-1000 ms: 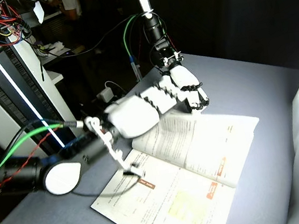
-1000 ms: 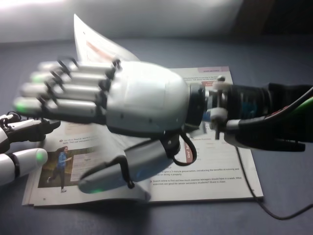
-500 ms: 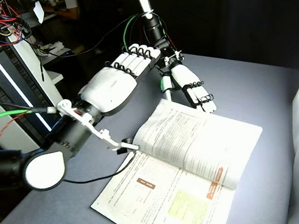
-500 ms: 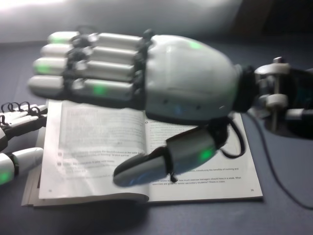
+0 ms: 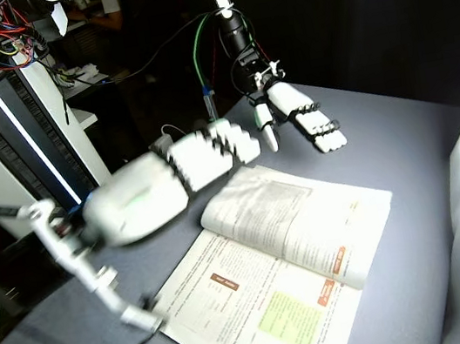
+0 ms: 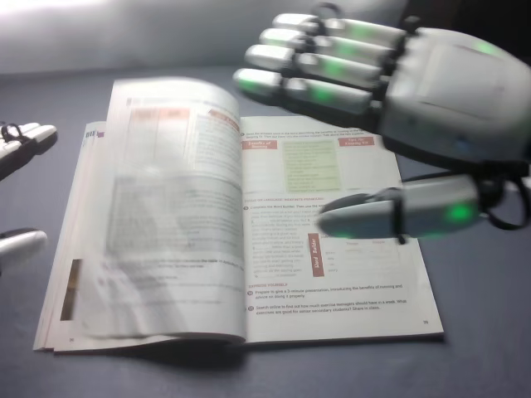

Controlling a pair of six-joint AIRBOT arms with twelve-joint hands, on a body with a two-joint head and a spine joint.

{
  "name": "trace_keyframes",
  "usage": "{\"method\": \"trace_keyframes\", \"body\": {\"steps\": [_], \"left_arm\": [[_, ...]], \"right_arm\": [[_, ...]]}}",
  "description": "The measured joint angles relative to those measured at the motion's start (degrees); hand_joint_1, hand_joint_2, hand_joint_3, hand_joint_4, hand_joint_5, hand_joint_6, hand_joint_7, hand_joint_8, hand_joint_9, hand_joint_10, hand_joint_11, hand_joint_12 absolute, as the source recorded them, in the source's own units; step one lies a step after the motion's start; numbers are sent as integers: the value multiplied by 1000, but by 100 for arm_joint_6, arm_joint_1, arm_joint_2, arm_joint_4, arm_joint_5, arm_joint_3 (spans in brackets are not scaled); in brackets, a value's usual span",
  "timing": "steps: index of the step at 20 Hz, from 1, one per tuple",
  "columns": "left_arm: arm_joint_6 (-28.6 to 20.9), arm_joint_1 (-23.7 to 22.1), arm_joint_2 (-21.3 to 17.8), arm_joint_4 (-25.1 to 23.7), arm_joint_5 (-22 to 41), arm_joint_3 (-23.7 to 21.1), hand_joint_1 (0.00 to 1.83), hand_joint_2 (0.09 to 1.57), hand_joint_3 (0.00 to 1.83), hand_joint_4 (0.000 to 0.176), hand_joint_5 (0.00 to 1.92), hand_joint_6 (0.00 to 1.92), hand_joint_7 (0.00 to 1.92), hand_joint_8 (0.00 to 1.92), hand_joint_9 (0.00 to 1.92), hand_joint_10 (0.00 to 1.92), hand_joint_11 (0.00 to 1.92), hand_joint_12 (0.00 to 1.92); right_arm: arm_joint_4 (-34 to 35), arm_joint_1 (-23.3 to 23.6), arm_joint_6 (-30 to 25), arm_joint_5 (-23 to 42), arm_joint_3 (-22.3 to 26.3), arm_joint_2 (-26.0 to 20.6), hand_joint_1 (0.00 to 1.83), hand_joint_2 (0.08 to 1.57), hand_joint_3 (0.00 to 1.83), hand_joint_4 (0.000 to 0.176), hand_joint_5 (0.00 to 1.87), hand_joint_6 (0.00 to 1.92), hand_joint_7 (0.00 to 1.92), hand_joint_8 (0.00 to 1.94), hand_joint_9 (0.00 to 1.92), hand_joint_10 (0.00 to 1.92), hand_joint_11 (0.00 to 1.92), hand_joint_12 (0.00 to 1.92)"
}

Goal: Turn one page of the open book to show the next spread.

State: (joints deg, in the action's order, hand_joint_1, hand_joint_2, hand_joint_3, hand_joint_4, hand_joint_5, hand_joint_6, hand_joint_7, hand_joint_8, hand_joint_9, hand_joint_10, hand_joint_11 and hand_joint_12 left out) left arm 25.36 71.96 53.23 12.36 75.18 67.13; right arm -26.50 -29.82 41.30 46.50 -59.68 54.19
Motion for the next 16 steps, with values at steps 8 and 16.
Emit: {"method": "trace_keyframes", "body": {"steps": [8, 16], "left_arm": [[39, -205, -59, -214, 426, -15, 305, 1348, 0, 0, 0, 0, 0, 0, 0, 0, 0, 0], [122, -787, 133, -402, 608, 114, 321, 1319, 0, 0, 0, 0, 0, 0, 0, 0, 0, 0]], "right_arm": [[2096, -1132, 1235, 197, 505, -809, 36, 1247, 32, 0, 0, 0, 0, 0, 0, 0, 0, 0], [3193, -1893, 1558, 1370, 752, -1163, 80, 1257, 0, 59, 0, 0, 0, 0, 0, 0, 0, 0]]}}
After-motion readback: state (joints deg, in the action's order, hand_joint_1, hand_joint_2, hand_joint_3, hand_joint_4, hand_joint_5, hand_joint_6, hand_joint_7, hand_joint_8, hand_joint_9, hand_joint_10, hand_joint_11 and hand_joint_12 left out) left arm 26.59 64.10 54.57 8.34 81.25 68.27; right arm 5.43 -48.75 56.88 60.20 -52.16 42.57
